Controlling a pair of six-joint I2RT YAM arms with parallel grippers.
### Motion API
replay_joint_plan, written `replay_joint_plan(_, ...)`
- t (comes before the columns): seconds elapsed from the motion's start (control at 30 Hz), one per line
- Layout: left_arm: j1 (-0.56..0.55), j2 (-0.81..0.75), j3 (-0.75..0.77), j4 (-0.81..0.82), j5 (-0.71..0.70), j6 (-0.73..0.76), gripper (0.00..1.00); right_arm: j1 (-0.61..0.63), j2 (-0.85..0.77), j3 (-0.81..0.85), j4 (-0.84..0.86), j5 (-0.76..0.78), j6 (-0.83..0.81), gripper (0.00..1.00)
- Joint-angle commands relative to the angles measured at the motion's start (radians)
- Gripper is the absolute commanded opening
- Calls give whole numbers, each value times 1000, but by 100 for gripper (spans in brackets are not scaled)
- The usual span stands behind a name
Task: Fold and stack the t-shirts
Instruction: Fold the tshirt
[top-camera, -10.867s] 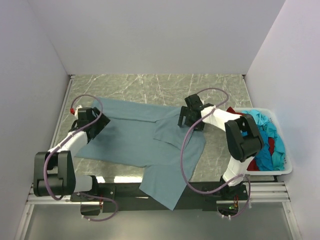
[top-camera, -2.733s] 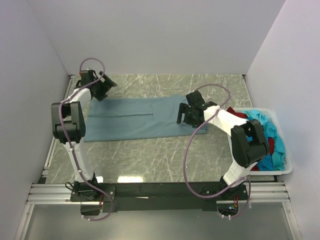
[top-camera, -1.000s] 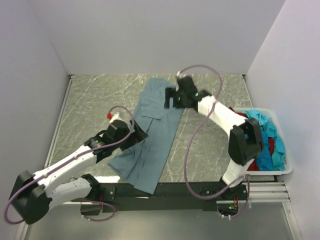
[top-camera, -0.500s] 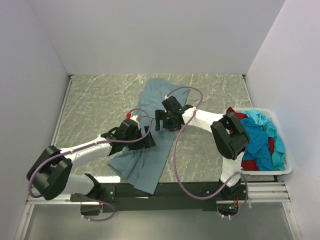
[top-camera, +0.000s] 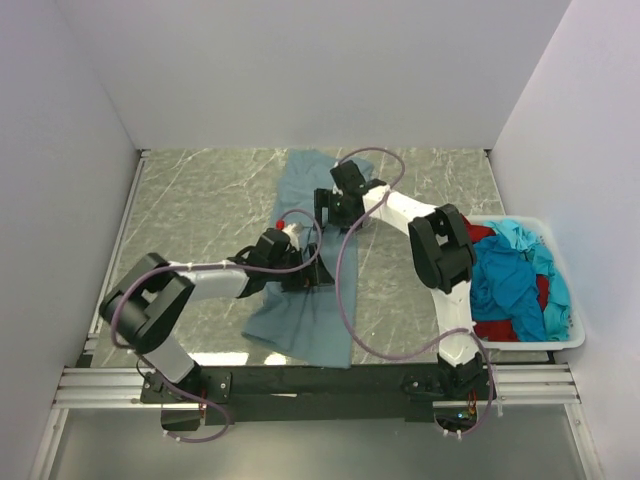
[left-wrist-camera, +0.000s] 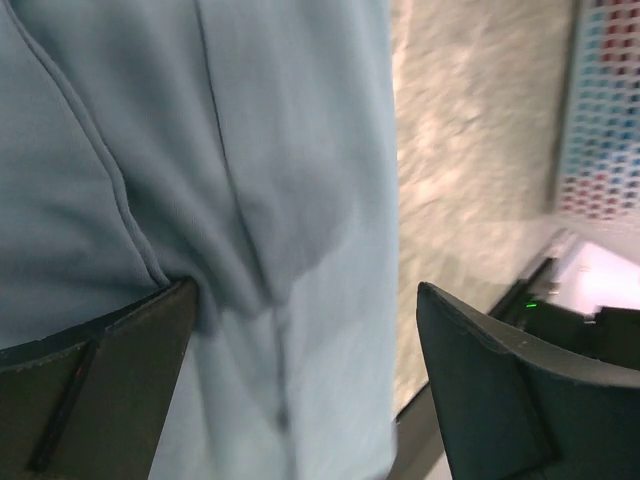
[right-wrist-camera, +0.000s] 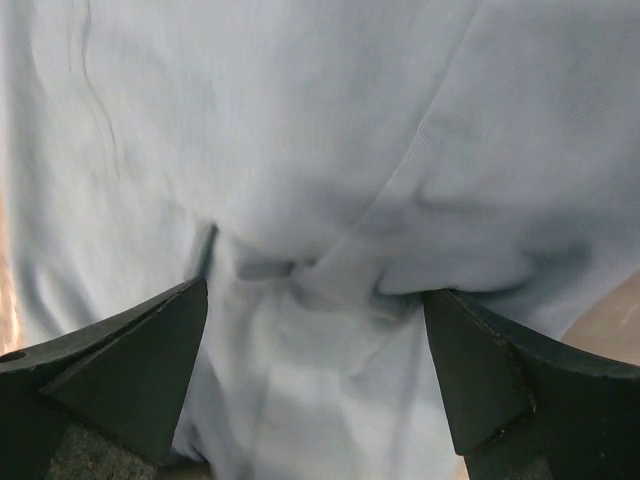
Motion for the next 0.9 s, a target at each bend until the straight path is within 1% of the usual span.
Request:
replay_joint_plan(0.0,-3,95,39,78,90,-56,98,-61,107,126,-76,0,-78,95)
replay_joint_plan(0.1,-3,130,96,86,61,-119,98,-86,177,307,-159,-3,-123,95)
replay_joint_plan(0.17,-5,132,131,34,23,-136,99,-95,211,375,-194,2,-144,95)
replay_joint_plan(0.23,-11,106,180,-10,-47,-131,99,-98,213,439,-234,25,-155,95)
replay_joint_plan(0.33,-20,40,219,-83,-109,-99,99,-100,156,440,-243,37,-155,95)
replay_joint_plan(0.37,-20,22,227,-96,-114,-90,99,-101,107,426,-239,39,-152,95)
replay_joint_plan(0.43,-25,-32,242,-156,-127,-68,99,-100,47,366,-216,39,-140,95)
replay_joint_plan(0.5,-34,-93,242,-188,-135,-54,99,-100,-58,306,-191,43,-124,96)
replay_joint_plan(0.53,-34,-115,236,-228,-144,-54,100,-98,-98,235,-165,54,-102,96)
replay_joint_plan(0.57,-36,-163,215,-248,-150,-51,99,-100,-179,191,-153,74,-86,96)
replay_joint_plan(0.6,-36,-190,199,-270,-167,-64,100,-98,-224,89,-116,83,-72,97)
replay_joint_plan(0.63,-36,-220,176,-300,-189,-70,100,-98,-270,28,-95,91,-42,97)
replay_joint_plan(0.67,-37,-284,150,-313,-196,-76,99,-100,-365,-38,-72,97,-26,97)
replay_joint_plan(0.7,-37,-320,92,-325,-207,-96,99,-98,-414,-165,-29,105,-11,97)
replay_joint_plan(0.73,-37,-355,60,-343,-218,-110,99,-100,-465,-232,-10,111,21,98)
replay_joint_plan(0.77,-37,-429,26,-369,-230,-123,99,-98,-558,-299,6,115,43,98)
replay_joint_plan(0.8,-37,-466,-40,-388,-238,-152,99,-97,-604,-417,25,120,63,98)
replay_joint_plan(0.83,-39,-503,-72,-405,-247,-168,99,-95,-650,-479,37,118,90,98)
replay_joint_plan(0.87,-39,-538,-104,-435,-252,-182,100,-91,-733,-537,48,115,106,98)
